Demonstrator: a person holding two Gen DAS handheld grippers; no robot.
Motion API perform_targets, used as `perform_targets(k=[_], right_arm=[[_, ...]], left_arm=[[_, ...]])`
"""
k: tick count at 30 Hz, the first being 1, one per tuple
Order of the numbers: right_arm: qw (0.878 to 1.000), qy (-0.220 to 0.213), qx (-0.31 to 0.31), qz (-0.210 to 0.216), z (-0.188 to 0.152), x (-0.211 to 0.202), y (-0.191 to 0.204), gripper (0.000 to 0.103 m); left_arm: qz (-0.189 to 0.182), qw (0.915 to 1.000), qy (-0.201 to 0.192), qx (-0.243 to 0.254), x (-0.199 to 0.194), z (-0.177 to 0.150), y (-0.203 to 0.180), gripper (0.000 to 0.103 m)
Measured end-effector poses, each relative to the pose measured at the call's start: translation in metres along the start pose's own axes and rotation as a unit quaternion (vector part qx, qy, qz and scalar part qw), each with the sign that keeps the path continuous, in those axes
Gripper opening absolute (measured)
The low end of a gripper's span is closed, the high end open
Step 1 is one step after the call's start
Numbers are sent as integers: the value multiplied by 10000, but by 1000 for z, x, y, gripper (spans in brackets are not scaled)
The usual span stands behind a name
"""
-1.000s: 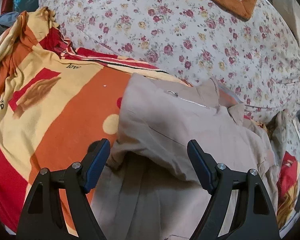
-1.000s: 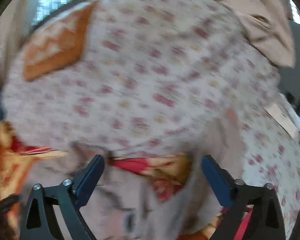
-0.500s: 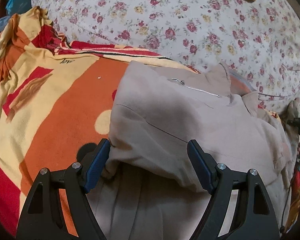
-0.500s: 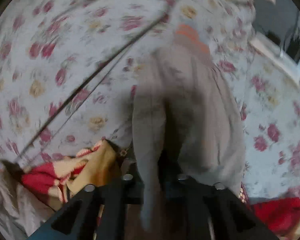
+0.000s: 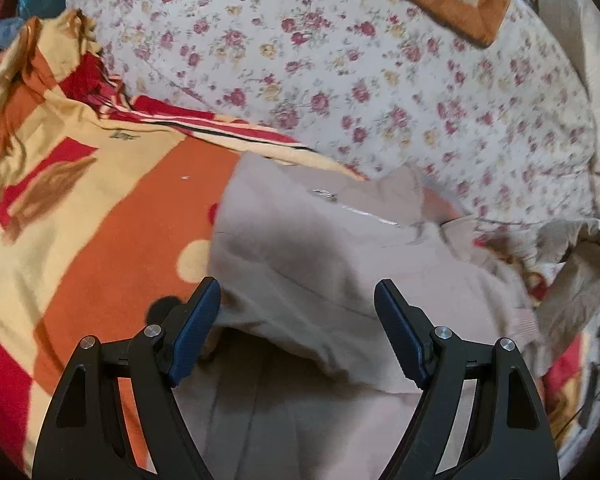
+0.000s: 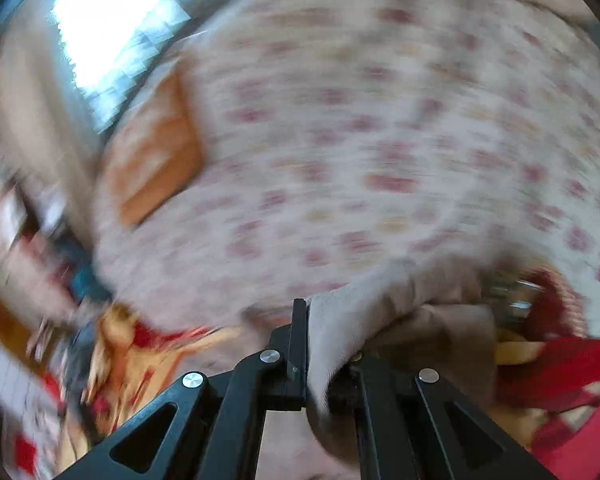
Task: Fold large clothes
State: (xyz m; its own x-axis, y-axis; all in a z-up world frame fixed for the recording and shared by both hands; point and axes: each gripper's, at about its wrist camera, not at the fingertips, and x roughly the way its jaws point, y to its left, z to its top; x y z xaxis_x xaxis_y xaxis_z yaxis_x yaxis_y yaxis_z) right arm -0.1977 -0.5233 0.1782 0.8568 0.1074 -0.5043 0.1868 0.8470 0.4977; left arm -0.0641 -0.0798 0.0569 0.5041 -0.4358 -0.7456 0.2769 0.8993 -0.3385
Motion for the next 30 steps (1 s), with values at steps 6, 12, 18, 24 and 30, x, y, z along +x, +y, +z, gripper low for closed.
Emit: perform_targets(k=[6, 12, 18, 24, 30], right_arm=[[9872, 441, -1454, 478, -97, 42, 119, 40], [9461, 2176, -2397, 35, -225, 90, 124, 70], [9737, 1424, -1781, 28, -198, 59, 114, 77], [9778, 1453, -1500, 171, -175, 123, 131, 81], [9765, 940, -1851, -575, -144, 159, 149, 81]], left_arm=[[-579, 9979, 92, -290, 1, 4, 4, 80], [-809, 9956, 100, -465, -3, 6, 8, 83], [-798, 9960, 106, -397, 0, 4, 3, 83], [-802, 9948, 53, -618, -3, 10, 19, 83], [-809, 9917, 12, -1002, -6, 19, 39, 83]])
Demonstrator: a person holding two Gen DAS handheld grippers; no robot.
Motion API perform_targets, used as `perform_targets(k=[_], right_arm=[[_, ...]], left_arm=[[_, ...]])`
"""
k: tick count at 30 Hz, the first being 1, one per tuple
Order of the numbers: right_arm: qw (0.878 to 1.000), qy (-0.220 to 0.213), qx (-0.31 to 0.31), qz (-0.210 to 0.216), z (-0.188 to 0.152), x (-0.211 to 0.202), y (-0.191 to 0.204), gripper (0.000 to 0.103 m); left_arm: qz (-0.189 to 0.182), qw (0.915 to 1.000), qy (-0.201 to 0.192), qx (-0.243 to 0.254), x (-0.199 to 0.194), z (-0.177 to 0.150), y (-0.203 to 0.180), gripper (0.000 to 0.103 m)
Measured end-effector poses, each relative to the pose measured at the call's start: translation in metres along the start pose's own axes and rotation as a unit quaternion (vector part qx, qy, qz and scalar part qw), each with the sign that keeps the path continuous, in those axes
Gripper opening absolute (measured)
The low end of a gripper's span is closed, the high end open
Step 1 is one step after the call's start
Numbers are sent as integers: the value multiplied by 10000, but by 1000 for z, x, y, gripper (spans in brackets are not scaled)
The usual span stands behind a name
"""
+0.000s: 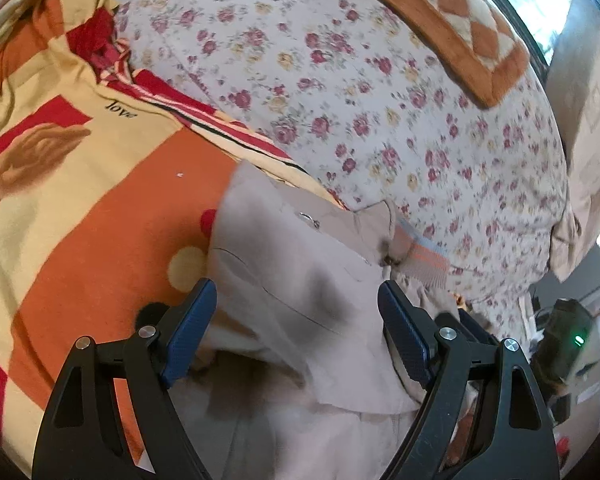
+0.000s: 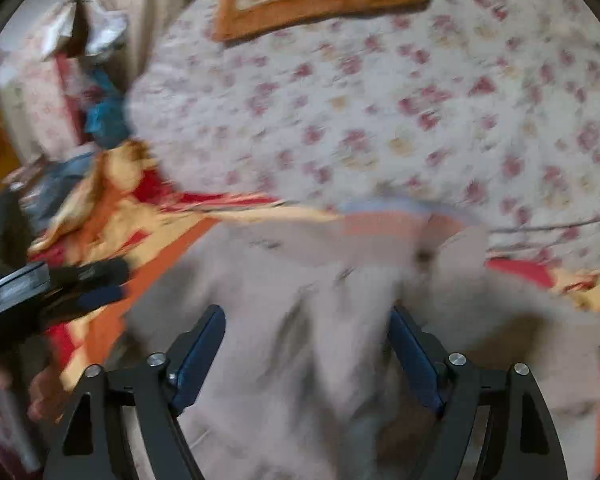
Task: Fold large clothes
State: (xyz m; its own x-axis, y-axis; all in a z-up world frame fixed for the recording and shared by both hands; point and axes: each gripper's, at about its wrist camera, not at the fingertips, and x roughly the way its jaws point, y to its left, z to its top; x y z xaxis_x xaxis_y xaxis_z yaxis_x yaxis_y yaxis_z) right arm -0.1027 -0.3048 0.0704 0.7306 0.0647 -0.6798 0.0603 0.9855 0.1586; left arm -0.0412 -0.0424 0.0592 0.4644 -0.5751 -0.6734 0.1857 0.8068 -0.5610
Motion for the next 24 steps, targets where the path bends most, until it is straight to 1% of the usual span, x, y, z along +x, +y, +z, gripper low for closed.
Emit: perform_targets(k=[1, 2, 3, 5, 6, 7, 8, 9, 10, 11, 13, 14, 17, 18, 21, 23, 24], right_arm=[[9995, 81, 181, -260, 4, 5, -6, 81], [9988, 151, 342, -310, 7, 10, -10, 81], [9973, 254, 614, -298, 7, 19, -19, 81], [9951, 408, 901, -17, 5, 29, -27, 78], [9930, 513, 1001, 368, 3, 32, -25, 76], [9887, 526, 1001, 981, 0, 29, -15, 76], [9839, 484, 909, 1462, -3, 23, -5, 76], [9780, 442, 675, 1926, -7, 14, 10, 76], [9746, 447, 348, 2169, -13, 3, 26, 76], [9737, 493, 59, 2225, -20, -5, 38, 76], [9771, 579, -221, 2037, -35, -17, 46, 76], [9789, 576, -221, 1949, -42, -24, 43, 76], [9831, 552, 162, 1737, -57, -45, 15, 77], [9833, 526, 368, 1702, -64, -55, 0, 78], [9851, 410, 735, 1502, -81, -80, -32, 79], [9889, 277, 846, 1188, -89, -100, -52, 80], [9914, 188, 910, 920, -96, -111, -63, 82]], left_arm=[[-14, 10000, 12, -45, 0, 2, 1, 83], [-15, 10000, 15, -69, 1, 3, 2, 83], [-1, 10000, -3, -55, 1, 4, 1, 83], [39, 10000, -41, 11, 1, 6, 0, 83], [53, 10000, -51, 18, 0, 7, 1, 83], [41, 10000, -49, -5, 0, 7, 2, 83], [-15, 10000, -22, -51, 0, 7, 3, 83], [-53, 10000, -3, -73, 0, 7, 4, 83], [-123, 9999, 18, -104, -1, 7, 4, 83], [-179, 9998, 23, -120, -1, 7, 4, 83], [-327, 9994, 38, -122, -1, 6, 1, 83], [-404, 9991, 59, -89, -1, 5, -1, 83], [-542, 9984, 153, 55, 0, 0, -9, 84], [-541, 9983, 188, 98, 0, -2, -12, 84], [-300, 9986, 354, 256, 9, -8, -22, 84], [-144, 9980, 483, 393, 18, -11, -31, 84], [-114, 9975, 534, 452, 23, -13, -34, 84]])
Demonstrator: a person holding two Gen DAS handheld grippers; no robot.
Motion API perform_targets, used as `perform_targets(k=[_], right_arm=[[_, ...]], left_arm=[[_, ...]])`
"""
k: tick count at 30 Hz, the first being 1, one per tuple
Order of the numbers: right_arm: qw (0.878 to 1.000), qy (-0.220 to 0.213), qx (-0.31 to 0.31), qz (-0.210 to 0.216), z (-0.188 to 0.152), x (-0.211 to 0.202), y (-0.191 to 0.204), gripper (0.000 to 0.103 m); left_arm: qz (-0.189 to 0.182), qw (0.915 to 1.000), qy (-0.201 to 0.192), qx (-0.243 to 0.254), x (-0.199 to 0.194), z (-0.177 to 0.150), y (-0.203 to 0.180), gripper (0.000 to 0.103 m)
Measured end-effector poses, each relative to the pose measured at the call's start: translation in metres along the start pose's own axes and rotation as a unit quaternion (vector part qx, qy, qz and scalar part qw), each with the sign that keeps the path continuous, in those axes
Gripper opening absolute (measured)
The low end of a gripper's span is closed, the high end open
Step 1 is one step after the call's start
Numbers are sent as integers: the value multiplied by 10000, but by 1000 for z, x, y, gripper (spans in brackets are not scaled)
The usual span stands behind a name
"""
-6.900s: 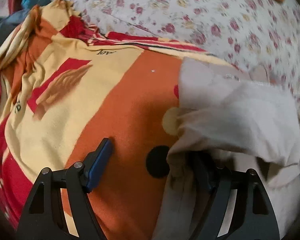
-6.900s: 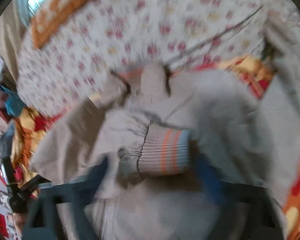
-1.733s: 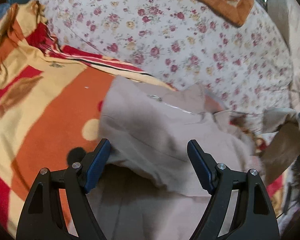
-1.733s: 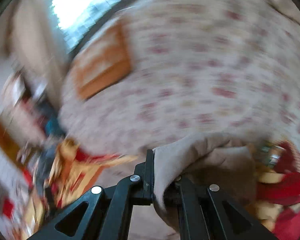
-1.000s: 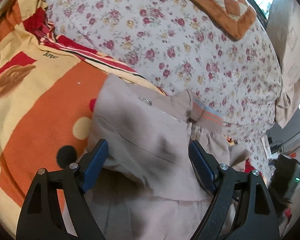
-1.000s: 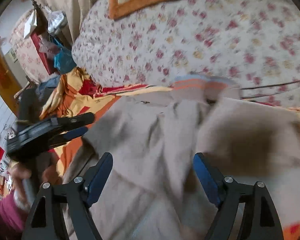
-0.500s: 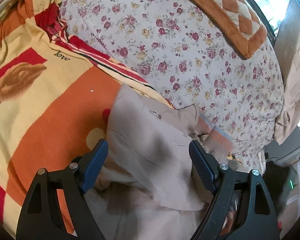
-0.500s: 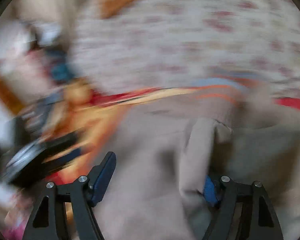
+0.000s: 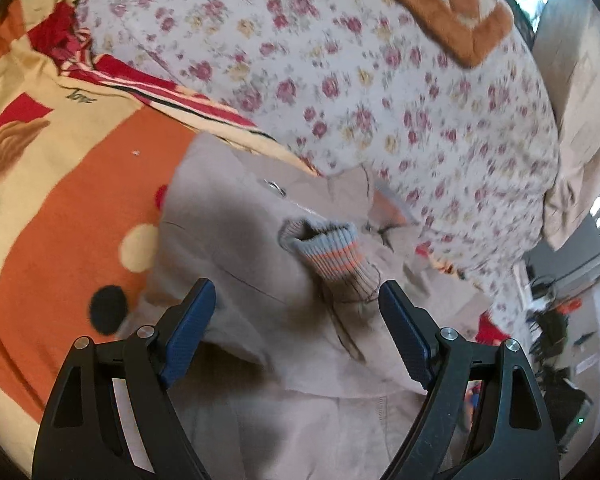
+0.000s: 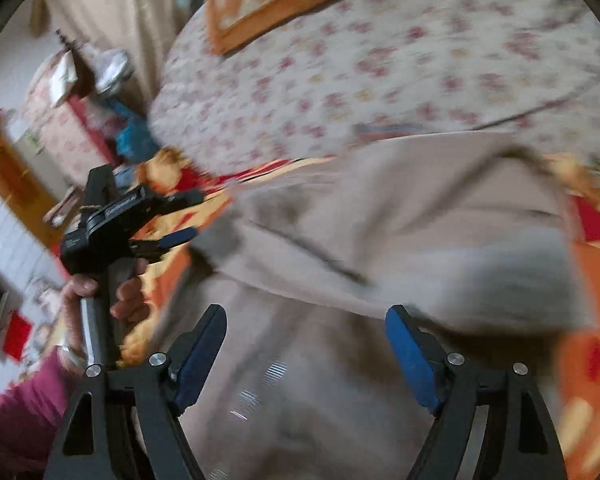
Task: Fold large clothes
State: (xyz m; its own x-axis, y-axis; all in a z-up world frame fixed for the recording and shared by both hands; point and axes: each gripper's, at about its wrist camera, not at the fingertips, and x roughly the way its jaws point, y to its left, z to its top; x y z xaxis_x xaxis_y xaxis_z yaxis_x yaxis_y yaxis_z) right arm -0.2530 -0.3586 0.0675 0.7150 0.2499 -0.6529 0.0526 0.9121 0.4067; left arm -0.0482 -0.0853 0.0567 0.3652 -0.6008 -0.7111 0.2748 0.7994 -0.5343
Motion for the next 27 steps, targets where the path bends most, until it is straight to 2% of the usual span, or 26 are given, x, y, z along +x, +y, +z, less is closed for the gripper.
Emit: perform_targets(k=[3, 7, 8, 10, 13, 15, 19, 20, 22, 23, 24, 26, 27], right_arm=[[9981, -218, 93, -563, -6, -28, -16, 85], [9938, -433, 156, -1010, -11, -52, -35, 86], [9925, -431, 139, -1134, -12, -54, -39, 86], [9879, -357, 51, -1506, -16, -53, -46, 86], [9815, -240, -78, -1897, -19, -41, -52, 86], [9746, -122, -161, -2231, -21, -34, -61, 86], [9742, -147, -62, -2251, -20, -32, -71, 86], [9744, -158, -4, -2241, -17, -30, -74, 82], [9763, -207, 175, -2145, -9, -23, -78, 58], [9786, -192, 245, -2035, -5, -19, -79, 39], [9806, -136, 277, -1937, -1, -13, -80, 30], [9794, -37, 177, -2011, 1, -1, -75, 16], [9741, -42, 55, -2261, 0, 0, -70, 13]], left_arm=[[134, 9997, 224, 12, 21, -1, -10, 84], [85, 9993, 357, -104, 46, -5, -20, 83], [-44, 9996, 268, -77, 47, -5, -25, 78], [-136, 9995, 228, 158, 50, -1, -38, 37], [-53, 9991, 138, 393, 44, 5, -51, 25], [-69, 9985, -72, 540, 27, 9, -54, 22], [-155, 9975, -552, 410, -15, 21, -35, 20], [-128, 9975, -622, 314, -24, 25, -26, 20], [32, 9969, -736, 268, -34, 27, -12, 20], [127, 9969, -720, 296, -34, 26, -8, 20], [247, 9972, -628, 308, -30, 22, -1, 20], [347, 9980, -449, 273, -20, 12, 8, 20], [409, 9981, -377, 278, -15, 6, 11, 20]])
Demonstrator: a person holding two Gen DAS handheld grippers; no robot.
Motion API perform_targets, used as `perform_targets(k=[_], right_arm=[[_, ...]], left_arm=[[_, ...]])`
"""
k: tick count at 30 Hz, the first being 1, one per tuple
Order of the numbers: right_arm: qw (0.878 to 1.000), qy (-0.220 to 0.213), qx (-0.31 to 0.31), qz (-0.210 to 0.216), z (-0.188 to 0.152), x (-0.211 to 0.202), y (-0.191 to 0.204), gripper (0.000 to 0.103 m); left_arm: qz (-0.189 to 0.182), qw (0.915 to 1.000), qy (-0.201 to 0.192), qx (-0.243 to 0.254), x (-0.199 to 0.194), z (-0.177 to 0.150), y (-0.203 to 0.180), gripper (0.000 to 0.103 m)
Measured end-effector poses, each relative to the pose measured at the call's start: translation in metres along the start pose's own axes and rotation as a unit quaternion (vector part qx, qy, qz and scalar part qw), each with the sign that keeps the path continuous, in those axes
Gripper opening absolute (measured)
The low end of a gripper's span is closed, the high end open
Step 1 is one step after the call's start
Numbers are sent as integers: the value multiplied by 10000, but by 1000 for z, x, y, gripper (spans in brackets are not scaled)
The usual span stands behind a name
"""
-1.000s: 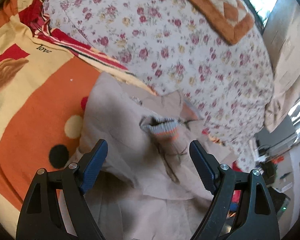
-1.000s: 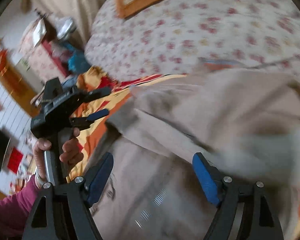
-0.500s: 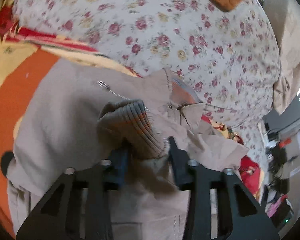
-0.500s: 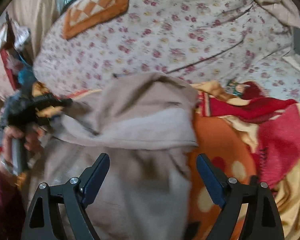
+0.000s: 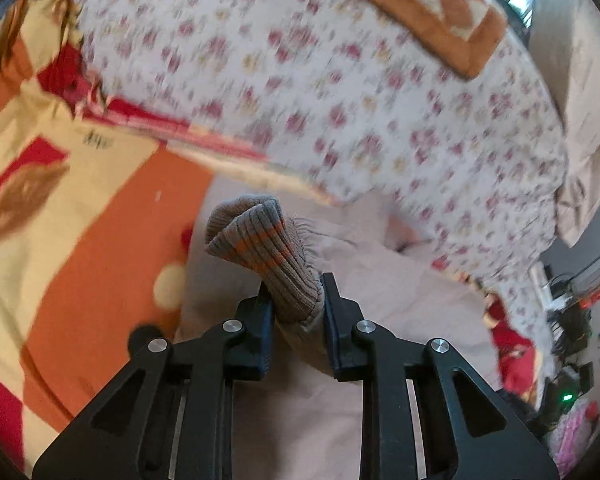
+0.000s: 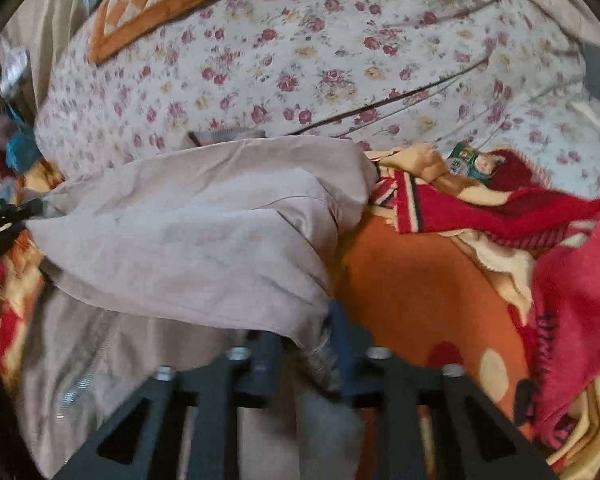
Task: Fold large clothes
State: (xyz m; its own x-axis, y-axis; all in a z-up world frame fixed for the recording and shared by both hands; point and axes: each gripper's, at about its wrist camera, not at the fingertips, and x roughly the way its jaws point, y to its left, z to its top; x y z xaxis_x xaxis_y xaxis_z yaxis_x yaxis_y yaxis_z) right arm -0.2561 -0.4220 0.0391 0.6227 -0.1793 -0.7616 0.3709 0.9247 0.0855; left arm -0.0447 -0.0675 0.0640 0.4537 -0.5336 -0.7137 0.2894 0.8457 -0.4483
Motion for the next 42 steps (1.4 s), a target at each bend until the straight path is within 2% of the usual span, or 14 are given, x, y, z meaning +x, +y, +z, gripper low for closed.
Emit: perform_targets(k=[8, 11, 13, 14, 15, 21, 22, 24, 28, 30, 33, 36, 39, 42], right_arm=[[9958, 648, -312, -563, -33, -5, -5, 9], [9988, 440, 208, -29, -26, -28, -21, 10], [9965, 42, 748, 374, -15, -47, -32, 39], [9942, -119, 972, 454, -10, -51, -35, 81], [9906, -303, 1225, 535, -1, -51, -38, 102], [9911, 220, 1191, 555, 43, 29, -15, 97], [9883, 408, 1322, 646, 47, 50, -16, 89], [9803, 678, 1598, 944, 49, 75, -20, 39], [9875, 198, 1440, 612, 48, 52, -31, 13], [9911, 259, 1306, 11, 42, 57, -38, 13], [9882, 372, 1474, 189, 39, 64, -45, 13], [9850, 156, 1692, 315, 45, 36, -48, 50], [9893, -255, 1430, 136, 52, 6, -34, 55], [9956, -130, 901, 225, 63, 13, -7, 55]], left_arm=[[515, 9975, 419, 247, 30, -27, 0, 21], [357, 9985, 382, 159, 25, -23, 1, 23], [313, 9988, 357, 103, 24, -20, 1, 25], [312, 9988, 359, 73, 25, -19, 0, 25], [314, 9988, 357, 64, 26, -19, -1, 25], [412, 9980, 237, 419, 30, -23, -13, 30], [386, 9977, 258, 495, 31, -24, -16, 31], [300, 9970, 375, 602, 34, -25, -20, 39], [173, 9970, 266, 701, 23, -19, -24, 73], [375, 9967, 51, 718, 22, -16, -21, 77], [437, 9984, 177, 326, 21, -12, -11, 77], [530, 9977, -299, 289, -1, -9, -10, 77], [501, 9950, -750, 432, -18, -7, -17, 77], [527, 9953, -488, 645, -5, -10, -25, 77]])
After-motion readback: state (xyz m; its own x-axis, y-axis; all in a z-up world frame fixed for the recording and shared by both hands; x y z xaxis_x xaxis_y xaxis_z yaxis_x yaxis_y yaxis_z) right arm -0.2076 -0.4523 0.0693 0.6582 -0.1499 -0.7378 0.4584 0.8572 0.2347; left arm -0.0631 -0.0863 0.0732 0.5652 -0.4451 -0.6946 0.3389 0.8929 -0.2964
